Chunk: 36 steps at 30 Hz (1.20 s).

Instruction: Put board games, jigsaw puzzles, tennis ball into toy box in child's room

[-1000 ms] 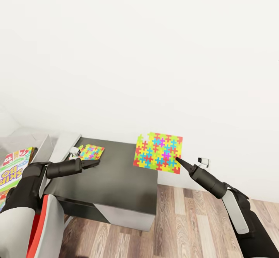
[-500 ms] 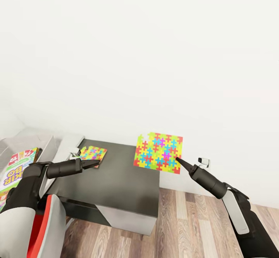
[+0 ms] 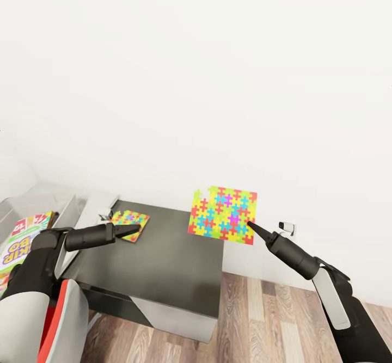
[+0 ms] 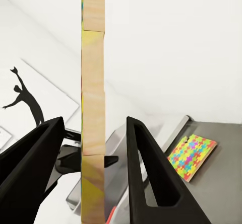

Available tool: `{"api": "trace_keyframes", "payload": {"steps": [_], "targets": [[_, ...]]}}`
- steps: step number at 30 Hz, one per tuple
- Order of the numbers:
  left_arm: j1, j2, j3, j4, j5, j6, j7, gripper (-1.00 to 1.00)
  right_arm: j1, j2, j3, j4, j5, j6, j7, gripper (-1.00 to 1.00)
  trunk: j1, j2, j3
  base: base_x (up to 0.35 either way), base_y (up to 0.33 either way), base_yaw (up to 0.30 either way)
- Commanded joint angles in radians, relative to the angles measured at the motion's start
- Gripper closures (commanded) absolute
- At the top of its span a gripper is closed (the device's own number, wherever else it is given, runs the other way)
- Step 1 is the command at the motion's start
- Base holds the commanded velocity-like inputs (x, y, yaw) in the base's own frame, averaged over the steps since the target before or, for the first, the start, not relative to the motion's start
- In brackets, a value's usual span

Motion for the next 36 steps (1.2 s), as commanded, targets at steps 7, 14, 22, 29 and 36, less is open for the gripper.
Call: {"api": "trace_keyframes", "payload": {"steps": [7,14,22,29,36], "targets": [[0.013,0.027,0.005,-0.061,-0.001,0.013,-0.009,-1.00,0.000,-0.001,-0.001,0.000,-0.007,0.008,0.000,1.00,0.001,-0.002,0.010,0.007,-0.010,0.064],[0.025,0.065,0.016,-0.099,0.008,0.017,-0.009,-1.00,0.000,-0.002,-0.003,0.000,-0.007,0.009,0.000,1.00,0.001,-0.002,0.022,0.000,-0.001,0.064],[0.081,0.134,0.018,-0.169,0.199,0.018,-0.009,-1.00,0.000,-0.002,-0.003,0.000,-0.007,0.009,0.000,1.00,0.001,-0.002,0.035,0.000,0.000,0.066],[0.163,0.241,0.019,-0.253,0.361,0.019,-0.009,-1.00,0.000,-0.002,-0.003,0.000,-0.007,0.009,0.000,1.00,0.001,-0.002,0.047,0.000,0.000,0.071],[0.184,0.289,0.019,-0.260,0.395,0.019,-0.009,-1.00,0.000,-0.002,-0.003,0.000,-0.007,0.010,-0.002,1.00,0.001,-0.002,0.051,0.000,0.000,0.046]]}}
